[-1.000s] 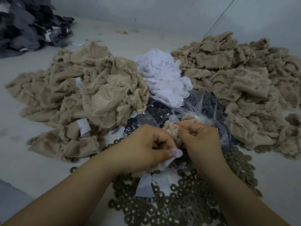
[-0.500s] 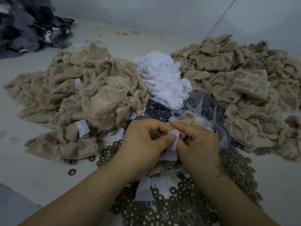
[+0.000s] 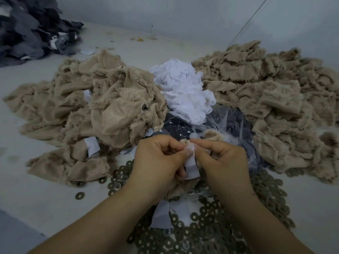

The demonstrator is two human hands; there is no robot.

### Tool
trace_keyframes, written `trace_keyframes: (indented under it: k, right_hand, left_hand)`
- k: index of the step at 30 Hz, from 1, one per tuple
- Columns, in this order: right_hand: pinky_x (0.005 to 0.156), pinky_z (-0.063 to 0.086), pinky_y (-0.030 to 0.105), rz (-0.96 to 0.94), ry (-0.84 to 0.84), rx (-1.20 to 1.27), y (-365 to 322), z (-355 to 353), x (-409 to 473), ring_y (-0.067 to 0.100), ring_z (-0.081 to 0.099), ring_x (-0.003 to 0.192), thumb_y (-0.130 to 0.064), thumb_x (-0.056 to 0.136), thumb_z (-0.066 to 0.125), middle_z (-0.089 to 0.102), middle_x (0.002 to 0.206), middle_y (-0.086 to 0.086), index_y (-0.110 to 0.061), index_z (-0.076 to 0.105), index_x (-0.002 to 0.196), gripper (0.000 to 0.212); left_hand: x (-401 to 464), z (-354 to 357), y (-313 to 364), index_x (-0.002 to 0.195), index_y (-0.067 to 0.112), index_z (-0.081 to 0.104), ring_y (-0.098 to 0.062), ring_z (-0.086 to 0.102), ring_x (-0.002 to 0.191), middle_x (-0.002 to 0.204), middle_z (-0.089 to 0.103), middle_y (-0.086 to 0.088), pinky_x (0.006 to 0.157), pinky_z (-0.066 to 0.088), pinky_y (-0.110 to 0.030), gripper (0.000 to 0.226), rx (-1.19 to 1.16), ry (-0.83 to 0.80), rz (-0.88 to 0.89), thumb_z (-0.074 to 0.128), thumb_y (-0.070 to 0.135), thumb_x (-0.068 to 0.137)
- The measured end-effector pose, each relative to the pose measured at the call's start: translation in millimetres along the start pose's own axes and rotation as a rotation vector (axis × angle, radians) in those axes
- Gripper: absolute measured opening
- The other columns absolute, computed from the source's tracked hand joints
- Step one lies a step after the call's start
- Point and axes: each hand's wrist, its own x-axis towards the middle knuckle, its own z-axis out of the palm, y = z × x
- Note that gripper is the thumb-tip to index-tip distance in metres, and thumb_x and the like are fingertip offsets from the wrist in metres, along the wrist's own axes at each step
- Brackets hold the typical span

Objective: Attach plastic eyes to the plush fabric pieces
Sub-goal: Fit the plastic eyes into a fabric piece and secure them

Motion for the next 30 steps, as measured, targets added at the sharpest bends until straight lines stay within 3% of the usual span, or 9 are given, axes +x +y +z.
trace_keyframes:
  k: [4, 10, 14, 19, 22, 25, 27, 30]
  right_hand:
    - [0.065, 0.062, 0.030, -0.031, 0.014, -0.045, -2.9, 1.3, -2.0, 0.021, 0.073, 0.069, -0.010, 0.084, 0.076, 0.076, 0.071, -0.010, -0.043, 0.073, 0.085, 0.033]
    - [0.064, 0.058, 0.018, -0.098, -0.003, -0.059, -5.4, 1.6, -2.2, 0.005, 0.072, 0.070, -0.007, 0.085, 0.075, 0.075, 0.075, -0.019, -0.038, 0.074, 0.091, 0.031]
    - [0.067, 0.059, 0.021, -0.136, 0.000, -0.049, -7.1, 3.0, -2.9, 0.011, 0.074, 0.074, -0.011, 0.084, 0.077, 0.077, 0.078, -0.010, -0.037, 0.073, 0.094, 0.029]
    - [0.070, 0.053, 0.010, -0.211, -0.006, -0.130, -6.2, 2.3, -1.6, -0.008, 0.070, 0.080, -0.006, 0.086, 0.074, 0.069, 0.080, -0.030, -0.029, 0.073, 0.101, 0.027]
    - [0.073, 0.057, 0.018, -0.215, 0.015, -0.155, -4.7, 2.6, -1.6, 0.000, 0.072, 0.079, -0.007, 0.083, 0.078, 0.073, 0.082, -0.021, -0.027, 0.073, 0.102, 0.028]
    - [0.069, 0.056, 0.016, -0.164, 0.022, -0.119, -7.0, 1.8, -1.2, 0.003, 0.072, 0.073, -0.008, 0.081, 0.079, 0.075, 0.074, -0.015, -0.031, 0.074, 0.096, 0.028]
    - [0.062, 0.055, 0.016, -0.103, 0.014, -0.062, -8.4, 0.2, -0.5, 0.005, 0.071, 0.068, -0.009, 0.083, 0.077, 0.076, 0.074, -0.013, -0.033, 0.076, 0.088, 0.025]
    - [0.047, 0.050, 0.020, -0.040, -0.013, -0.041, -9.0, -1.1, -0.3, 0.008, 0.061, 0.047, -0.013, 0.086, 0.075, 0.071, 0.057, -0.001, -0.030, 0.079, 0.082, 0.018]
  left_hand:
    - [0.9, -0.6, -2.2, 0.073, 0.002, 0.071, -0.021, 0.054, 0.038, 0.050, 0.060, -0.020, 0.042, 0.048, -0.026, 0.010, -0.003, -0.006, -0.011, 0.077, 0.006, 0.081]
    - [3.5, -0.6, -4.7, 0.068, 0.008, 0.070, -0.021, 0.056, 0.040, 0.053, 0.063, -0.019, 0.041, 0.050, -0.029, 0.016, 0.008, -0.011, 0.000, 0.076, 0.003, 0.082]
    - [5.9, -1.9, -3.6, 0.065, 0.010, 0.070, -0.021, 0.056, 0.040, 0.054, 0.062, -0.019, 0.042, 0.049, -0.030, 0.020, -0.029, -0.015, -0.033, 0.074, -0.001, 0.082]
    - [3.6, -1.8, -1.9, 0.070, 0.001, 0.069, -0.024, 0.056, 0.042, 0.053, 0.060, -0.025, 0.042, 0.049, -0.028, 0.014, -0.067, -0.011, -0.025, 0.073, 0.001, 0.083]
    - [2.8, -1.0, -3.1, 0.071, -0.001, 0.068, -0.023, 0.057, 0.042, 0.055, 0.061, -0.024, 0.041, 0.050, -0.028, 0.013, -0.055, -0.005, -0.020, 0.072, -0.003, 0.083]
    - [1.7, -1.8, -5.2, 0.071, 0.006, 0.071, -0.024, 0.059, 0.043, 0.054, 0.063, -0.019, 0.043, 0.050, -0.028, 0.015, -0.020, -0.012, 0.008, 0.073, -0.001, 0.084]
    - [0.5, -1.8, -5.3, 0.072, 0.010, 0.073, -0.024, 0.060, 0.044, 0.054, 0.064, -0.018, 0.045, 0.051, -0.029, 0.013, -0.007, -0.029, 0.031, 0.074, 0.004, 0.084]
    - [0.5, -1.7, -5.8, 0.074, 0.011, 0.073, -0.023, 0.061, 0.044, 0.054, 0.065, -0.017, 0.044, 0.051, -0.027, 0.011, 0.013, -0.033, 0.046, 0.074, 0.007, 0.084]
